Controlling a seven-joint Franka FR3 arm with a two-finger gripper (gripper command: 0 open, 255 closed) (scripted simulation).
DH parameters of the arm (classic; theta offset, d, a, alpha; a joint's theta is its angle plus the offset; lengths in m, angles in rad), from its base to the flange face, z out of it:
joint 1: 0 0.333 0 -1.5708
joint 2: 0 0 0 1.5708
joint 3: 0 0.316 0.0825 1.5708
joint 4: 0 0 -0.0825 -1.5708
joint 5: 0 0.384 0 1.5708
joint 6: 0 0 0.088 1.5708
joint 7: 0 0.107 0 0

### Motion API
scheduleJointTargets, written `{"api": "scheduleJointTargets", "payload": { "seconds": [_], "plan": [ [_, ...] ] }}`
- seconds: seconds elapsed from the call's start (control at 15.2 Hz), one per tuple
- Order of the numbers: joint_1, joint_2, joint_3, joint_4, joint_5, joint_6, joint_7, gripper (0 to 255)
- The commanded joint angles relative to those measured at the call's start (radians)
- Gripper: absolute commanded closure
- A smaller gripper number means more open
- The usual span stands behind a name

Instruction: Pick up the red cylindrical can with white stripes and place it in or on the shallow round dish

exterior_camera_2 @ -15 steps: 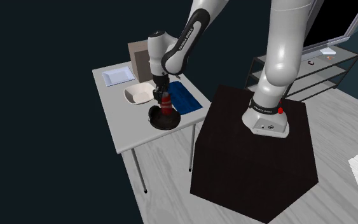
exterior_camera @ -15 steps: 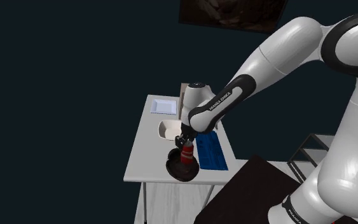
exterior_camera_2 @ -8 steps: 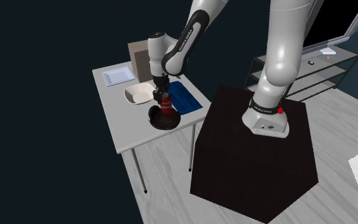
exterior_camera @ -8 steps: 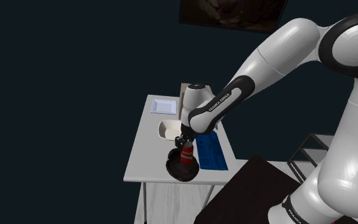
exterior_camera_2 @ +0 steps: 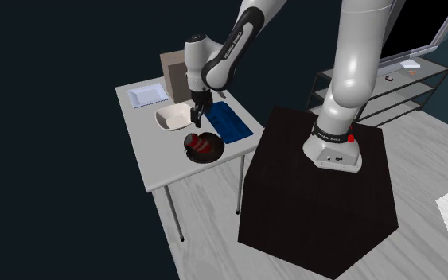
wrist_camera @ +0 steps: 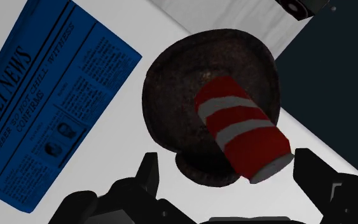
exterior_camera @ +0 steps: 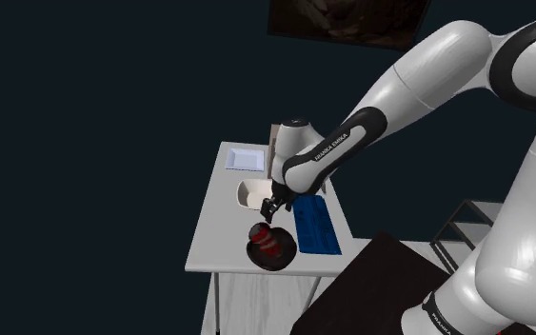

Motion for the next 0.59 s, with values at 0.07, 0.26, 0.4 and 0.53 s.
{"api": "scheduleJointTargets", "payload": {
  "seconds": [0.07,0.26,0.4,0.53],
  "plan": [
    [-0.006,-0.079,0.014,0.005,0.032,-0.083,-0.018,0],
    [-0.005,-0.079,0.013,0.005,0.032,-0.083,-0.019,0],
    [-0.005,-0.079,0.013,0.005,0.032,-0.083,-0.019,0],
    [-0.005,-0.079,0.013,0.005,0.032,-0.083,-0.019,0]
  ]
}}
